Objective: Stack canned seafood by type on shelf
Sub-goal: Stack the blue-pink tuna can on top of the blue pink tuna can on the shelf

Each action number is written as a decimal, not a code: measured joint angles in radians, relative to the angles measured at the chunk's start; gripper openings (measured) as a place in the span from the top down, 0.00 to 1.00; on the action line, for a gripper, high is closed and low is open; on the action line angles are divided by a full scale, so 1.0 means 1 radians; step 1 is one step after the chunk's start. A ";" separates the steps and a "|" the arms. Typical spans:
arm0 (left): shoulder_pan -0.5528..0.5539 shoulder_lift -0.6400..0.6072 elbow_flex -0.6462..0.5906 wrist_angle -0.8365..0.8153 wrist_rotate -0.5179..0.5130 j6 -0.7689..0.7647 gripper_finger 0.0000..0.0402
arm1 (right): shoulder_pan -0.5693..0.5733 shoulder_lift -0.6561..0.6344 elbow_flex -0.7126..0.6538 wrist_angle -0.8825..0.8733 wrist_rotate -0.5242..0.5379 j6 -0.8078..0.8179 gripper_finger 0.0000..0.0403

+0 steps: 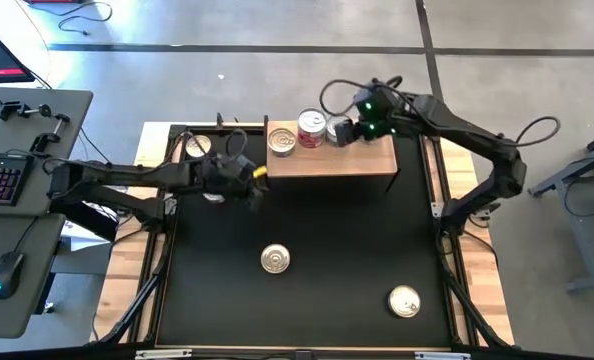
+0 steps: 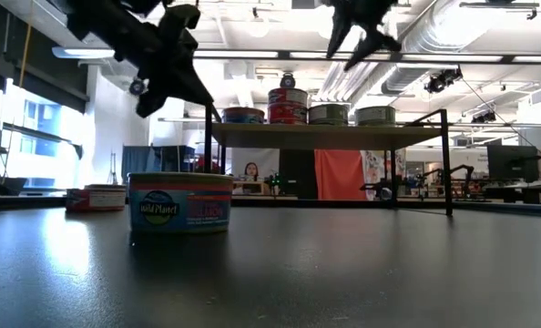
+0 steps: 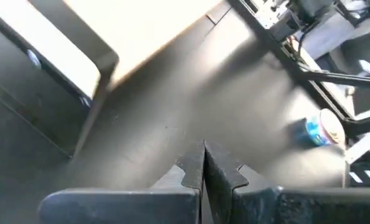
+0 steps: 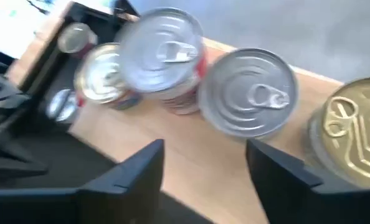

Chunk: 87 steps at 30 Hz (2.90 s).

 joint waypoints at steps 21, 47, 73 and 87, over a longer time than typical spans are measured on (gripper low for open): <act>0.255 -0.028 0.208 -0.034 0.341 0.523 1.00 | -0.124 0.085 0.182 -0.070 -0.138 -0.060 0.36; -0.555 0.234 0.208 -0.042 -0.219 -0.181 1.00 | 0.645 -0.248 -0.675 0.443 -0.052 0.383 0.99; -0.798 0.191 -0.176 0.193 -0.302 -0.321 1.00 | 0.638 0.559 0.021 0.246 -0.217 0.307 0.36; -0.758 0.344 -0.171 0.371 -0.299 -0.450 1.00 | 0.619 0.576 -0.066 0.181 -0.211 0.249 0.95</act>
